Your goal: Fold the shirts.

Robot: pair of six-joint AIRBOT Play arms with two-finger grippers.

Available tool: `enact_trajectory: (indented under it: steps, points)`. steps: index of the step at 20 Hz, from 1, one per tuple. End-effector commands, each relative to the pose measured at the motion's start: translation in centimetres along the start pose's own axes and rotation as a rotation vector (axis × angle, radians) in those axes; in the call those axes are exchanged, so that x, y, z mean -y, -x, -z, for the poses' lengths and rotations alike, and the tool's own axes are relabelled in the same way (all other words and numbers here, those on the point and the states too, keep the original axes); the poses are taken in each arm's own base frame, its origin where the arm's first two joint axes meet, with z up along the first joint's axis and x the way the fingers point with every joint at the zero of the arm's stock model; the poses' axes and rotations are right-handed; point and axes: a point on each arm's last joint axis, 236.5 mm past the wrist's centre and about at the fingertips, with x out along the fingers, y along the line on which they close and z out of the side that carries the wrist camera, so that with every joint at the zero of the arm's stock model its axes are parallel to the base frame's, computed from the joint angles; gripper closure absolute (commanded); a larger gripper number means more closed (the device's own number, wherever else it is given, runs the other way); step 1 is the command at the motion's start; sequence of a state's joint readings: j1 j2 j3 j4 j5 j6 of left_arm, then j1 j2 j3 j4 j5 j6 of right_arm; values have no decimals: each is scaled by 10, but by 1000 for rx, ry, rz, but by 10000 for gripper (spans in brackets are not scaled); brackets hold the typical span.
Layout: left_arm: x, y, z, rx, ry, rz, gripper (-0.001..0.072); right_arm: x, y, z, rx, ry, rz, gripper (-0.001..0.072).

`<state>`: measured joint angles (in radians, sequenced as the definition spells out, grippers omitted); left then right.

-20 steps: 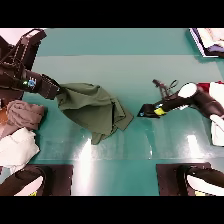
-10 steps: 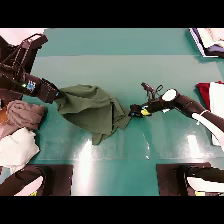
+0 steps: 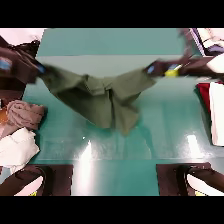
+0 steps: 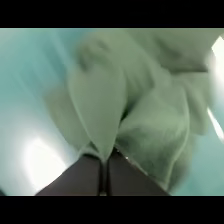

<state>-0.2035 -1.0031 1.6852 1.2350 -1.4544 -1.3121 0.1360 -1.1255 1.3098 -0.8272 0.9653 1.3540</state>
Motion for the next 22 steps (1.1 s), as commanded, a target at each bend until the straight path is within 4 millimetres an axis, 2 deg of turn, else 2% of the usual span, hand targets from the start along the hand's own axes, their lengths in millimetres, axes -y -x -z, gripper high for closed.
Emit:
enact_trajectory:
  steps: [1,3,4,6,7,9,10,12,13,15,17,18,20,22]
  points:
    - [6,86,-78,311,-90,-96,684,-43,130,-96,343,157,51,692]
    - [20,140,-106,468,-134,-125,684,-72,205,-124,520,247,101,691]
    - [28,164,-115,542,-151,-131,684,-86,238,-131,597,287,131,692]
    - [43,199,-125,660,-169,-122,684,-115,301,-137,739,364,205,692]
    - [53,215,-127,711,-178,-109,684,-127,326,-137,794,398,244,692]
    - [70,244,-132,807,-190,-76,684,-148,370,-137,898,458,342,692]
    - [79,258,-134,855,-194,-57,684,-153,385,-138,934,480,395,693]
    - [91,274,-135,908,-200,-27,684,-157,400,-141,945,508,477,693]
    - [91,273,-133,902,-201,-25,684,-156,401,-144,932,515,497,693]
    - [86,256,-127,839,-194,-30,684,-150,389,-155,887,502,439,694]
    - [70,211,-117,718,-157,-24,684,-132,361,-165,802,427,314,694]
    - [59,178,-106,629,-126,-21,684,-114,344,-168,748,374,259,694]
    - [32,105,-74,424,-37,-22,684,-57,300,-168,615,240,206,694]
    - [7,25,-28,195,32,-13,684,-4,236,-152,433,130,177,694]
